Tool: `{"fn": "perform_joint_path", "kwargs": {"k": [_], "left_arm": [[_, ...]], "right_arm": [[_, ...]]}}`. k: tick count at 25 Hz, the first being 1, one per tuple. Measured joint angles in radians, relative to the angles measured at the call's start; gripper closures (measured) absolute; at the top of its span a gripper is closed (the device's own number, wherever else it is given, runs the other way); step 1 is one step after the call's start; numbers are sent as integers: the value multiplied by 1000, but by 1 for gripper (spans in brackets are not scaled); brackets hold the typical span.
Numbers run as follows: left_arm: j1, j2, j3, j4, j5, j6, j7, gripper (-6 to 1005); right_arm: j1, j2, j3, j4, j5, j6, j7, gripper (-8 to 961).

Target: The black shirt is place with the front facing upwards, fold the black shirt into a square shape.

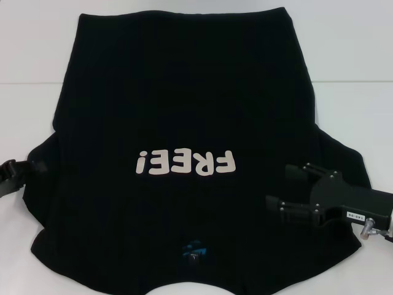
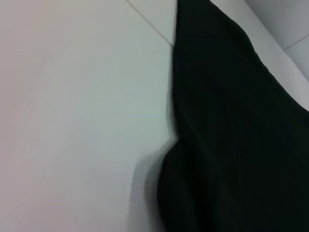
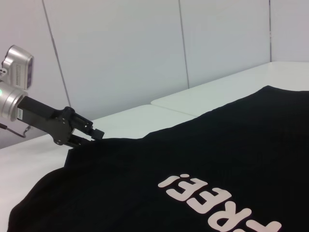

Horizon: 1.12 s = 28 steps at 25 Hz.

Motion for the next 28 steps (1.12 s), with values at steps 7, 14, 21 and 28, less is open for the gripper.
{"fn": "perform_joint_path", "kwargs": {"k": [7,14,21,28], "left_arm": [[-11,5,24,1,2,-2,5,582],[-13,9,24,1,3,-14,6,865],[-7,13,24,23,4,-35,9,996],[-9,34,14,74,4,-31,-1,996]], "right_arm": [[1,0,2,0,0,3,0,9],[1,0,2,1,0,3,0,8],[1,0,10,1,0,-3,0,8],[1,0,11,2,0,-6,0,9]]}}
